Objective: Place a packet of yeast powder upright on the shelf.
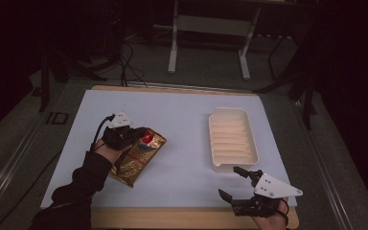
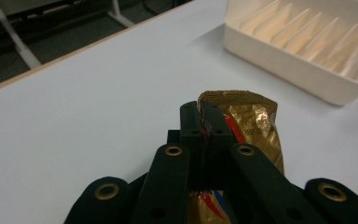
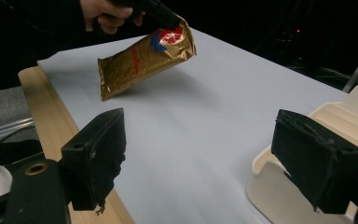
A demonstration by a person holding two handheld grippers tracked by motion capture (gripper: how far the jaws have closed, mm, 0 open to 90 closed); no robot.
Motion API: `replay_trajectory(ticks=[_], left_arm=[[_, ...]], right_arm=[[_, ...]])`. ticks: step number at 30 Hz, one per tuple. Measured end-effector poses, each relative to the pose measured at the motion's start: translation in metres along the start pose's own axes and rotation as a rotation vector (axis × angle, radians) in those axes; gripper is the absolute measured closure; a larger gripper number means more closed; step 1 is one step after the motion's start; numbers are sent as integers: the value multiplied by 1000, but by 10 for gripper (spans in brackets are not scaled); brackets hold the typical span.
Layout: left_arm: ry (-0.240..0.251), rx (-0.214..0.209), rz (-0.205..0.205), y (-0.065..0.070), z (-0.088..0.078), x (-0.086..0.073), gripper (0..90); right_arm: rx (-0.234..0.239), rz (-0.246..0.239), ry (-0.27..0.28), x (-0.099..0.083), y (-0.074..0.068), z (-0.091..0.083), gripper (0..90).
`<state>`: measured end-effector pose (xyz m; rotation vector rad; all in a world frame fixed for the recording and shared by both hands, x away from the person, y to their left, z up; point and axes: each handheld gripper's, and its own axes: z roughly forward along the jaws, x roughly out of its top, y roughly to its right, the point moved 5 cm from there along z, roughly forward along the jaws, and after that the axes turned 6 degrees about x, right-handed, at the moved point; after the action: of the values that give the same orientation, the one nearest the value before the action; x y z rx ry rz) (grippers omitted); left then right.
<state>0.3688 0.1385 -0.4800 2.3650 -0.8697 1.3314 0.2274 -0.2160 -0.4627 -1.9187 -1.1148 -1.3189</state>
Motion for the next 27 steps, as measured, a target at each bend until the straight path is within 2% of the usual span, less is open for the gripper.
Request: replay_trajectory(ticks=[2,4,11,15,17,18,21,23,26,27], left_arm=[[8,-3,11,3,-5,1,900],[18,-9,6,6,-10,3,900],[60,-17,43,21,-30,13,900],[75,-47,56,30,-42,16,900],[82,-61,65,36,-47,17,900],[81,-64,68,37,-49,17,900],[108,-82,61,44,-57,21,900],[134,-98,71,50,-64,26,900],[164,-130,72,58,-70,33,900],[175,-134,76,61,-71,35,900]], right_arm=[[19,2,0,-1,-1,0,176],[26,5,-5,-1,-1,1,176],[41,14,10,8,-5,0,187],[101,29,21,11,-12,1,225],[112,26,22,14,-15,1,235],[125,23,27,16,-17,0,251],[125,12,32,22,-18,-2,311],[131,5,33,27,-19,-3,350],[139,-12,8,31,-21,1,431],[141,-19,2,32,-22,3,489]])
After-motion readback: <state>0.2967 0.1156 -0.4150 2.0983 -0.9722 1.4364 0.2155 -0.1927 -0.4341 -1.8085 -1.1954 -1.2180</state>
